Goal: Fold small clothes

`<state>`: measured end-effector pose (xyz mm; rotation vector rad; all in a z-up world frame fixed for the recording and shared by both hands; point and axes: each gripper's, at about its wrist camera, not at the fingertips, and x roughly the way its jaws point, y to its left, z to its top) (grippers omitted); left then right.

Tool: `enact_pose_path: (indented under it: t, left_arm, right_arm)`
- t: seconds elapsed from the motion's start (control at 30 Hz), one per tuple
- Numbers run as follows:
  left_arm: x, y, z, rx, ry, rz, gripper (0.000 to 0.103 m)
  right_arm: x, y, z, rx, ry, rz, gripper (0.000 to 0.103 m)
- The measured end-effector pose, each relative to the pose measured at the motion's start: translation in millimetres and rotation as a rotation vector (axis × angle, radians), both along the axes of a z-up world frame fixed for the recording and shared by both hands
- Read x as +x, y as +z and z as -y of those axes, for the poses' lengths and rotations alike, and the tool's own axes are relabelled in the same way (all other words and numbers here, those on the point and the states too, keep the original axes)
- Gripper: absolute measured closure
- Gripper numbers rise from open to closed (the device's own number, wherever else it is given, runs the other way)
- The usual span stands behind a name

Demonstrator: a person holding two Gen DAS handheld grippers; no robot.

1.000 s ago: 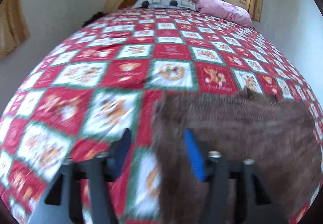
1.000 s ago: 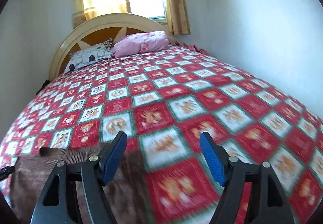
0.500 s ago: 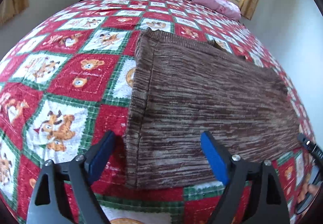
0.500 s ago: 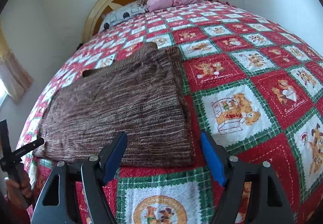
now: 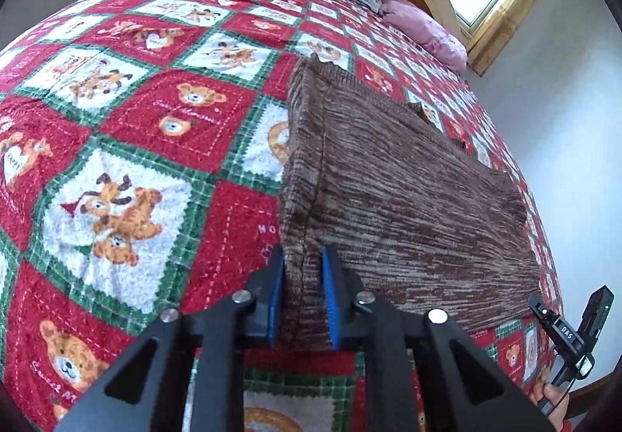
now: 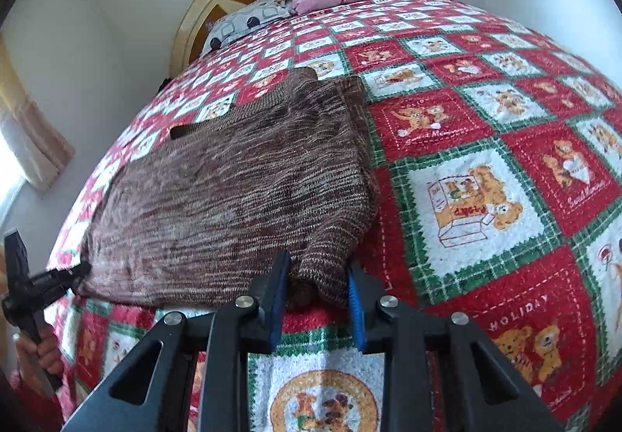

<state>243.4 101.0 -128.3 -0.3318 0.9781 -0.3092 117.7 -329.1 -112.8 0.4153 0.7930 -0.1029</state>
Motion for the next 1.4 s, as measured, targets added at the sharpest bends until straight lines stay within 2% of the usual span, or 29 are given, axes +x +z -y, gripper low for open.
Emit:
enact_pose_path:
  t: [0.07, 0.13, 0.2, 0.23, 0.27, 0.33, 0.43, 0.5, 0.53, 0.57, 0.67, 0.7, 0.73, 0.77, 0.83, 0.9, 0.93, 0.97, 1.03, 1.1, 1.17, 1.2, 1.23, 1.3, 1.37, 1.4]
  left_arm:
    - [-4, 2, 4, 0.0, -0.01, 0.013, 0.065]
    - [-5, 4, 11, 0.017, -0.024, 0.027, 0.06]
    - [-6, 6, 17, 0.07, -0.031, 0.037, 0.067]
    - [-5, 7, 19, 0.092, -0.035, 0.042, 0.089]
    - [-4, 8, 16, 0.089, -0.039, 0.036, 0.093]
    - [-2, 9, 6, 0.023, -0.044, 0.016, 0.094]
    - [-1, 13, -5, -0.009, -0.044, 0.008, 0.094]
    - [0, 12, -6, 0.042, -0.035, 0.002, 0.096]
    - [2, 11, -7, 0.071, -0.028, -0.007, 0.091]
    - [4, 9, -9, 0.089, -0.025, -0.014, 0.087]
    - [4, 17, -14, 0.099, -0.004, -0.005, 0.087]
    - [2, 27, -11, 0.14, 0.011, 0.037, 0.087]
    - [2, 36, -7, 0.177, 0.023, 0.078, 0.088]
    - [3, 44, -3, 0.198, 0.031, 0.112, 0.089]
    - [9, 61, 8, 0.194, 0.024, 0.177, 0.09]
    - [25, 66, 26, 0.174, -0.007, 0.189, 0.09]
    - [33, 64, 33, 0.168, -0.012, 0.186, 0.09]
    - [43, 59, 41, 0.159, -0.015, 0.183, 0.09]
    - [60, 45, 51, 0.149, -0.021, 0.151, 0.09]
    - [70, 25, 61, 0.144, -0.01, 0.105, 0.09]
    - [71, 11, 66, 0.159, 0.004, 0.08, 0.09]
    - [67, 7, 67, 0.166, 0.016, 0.131, 0.089]
    - [63, 6, 67, 0.167, 0.013, 0.153, 0.087]
    - [61, 8, 69, 0.145, -0.013, 0.158, 0.072]
    - [59, 9, 73, 0.129, -0.051, 0.17, 0.054]
    - [57, 10, 76, 0.146, -0.064, 0.179, 0.051]
  right_arm:
    - [1, -1, 3, 0.032, -0.006, 0.003, 0.074]
    - [1, -3, 5, 0.049, -0.005, 0.004, 0.074]
    - [1, 1, 2, 0.021, 0.005, 0.005, 0.079]
    - [0, 2, 1, 0.005, 0.008, 0.004, 0.084]
    - [-1, 5, -1, -0.004, 0.018, 0.008, 0.087]
    - [-3, 8, -1, 0.02, 0.027, 0.02, 0.087]
    - [-10, 11, 2, 0.028, 0.021, 0.023, 0.087]
    - [-13, 9, 4, 0.019, 0.031, -0.016, 0.087]
    - [-14, 9, 5, 0.012, 0.031, -0.023, 0.087]
    - [-16, 11, 7, 0.001, 0.022, -0.027, 0.082]
    - [-22, 31, 16, -0.062, -0.059, 0.017, 0.081]
    - [-21, 42, 22, -0.079, -0.078, 0.059, 0.078]
    - [-18, 50, 28, -0.078, -0.087, 0.087, 0.065]
    - [-12, 58, 35, -0.068, -0.093, 0.112, 0.055]
    - [12, 72, 46, -0.03, -0.04, 0.176, 0.055]
    - [44, 75, 49, -0.014, 0.026, 0.176, 0.055]
    - [60, 74, 51, -0.011, 0.029, 0.16, 0.057]
    - [85, 70, 56, 0.013, 0.04, 0.136, 0.067]
    - [115, 62, 57, 0.027, 0.056, 0.1, 0.076]
    - [145, 49, 50, -0.019, 0.076, 0.039, 0.078]
    - [158, 35, 41, -0.032, 0.102, -0.007, 0.079]
    - [161, 26, 33, -0.022, 0.129, -0.029, 0.079]
    - [162, 20, 28, -0.024, 0.145, -0.046, 0.079]
    - [164, 7, 17, -0.073, 0.155, -0.086, 0.079]
    - [163, 8, 17, -0.083, 0.146, -0.076, 0.079]
    - [161, 11, 20, -0.071, 0.127, -0.065, 0.079]
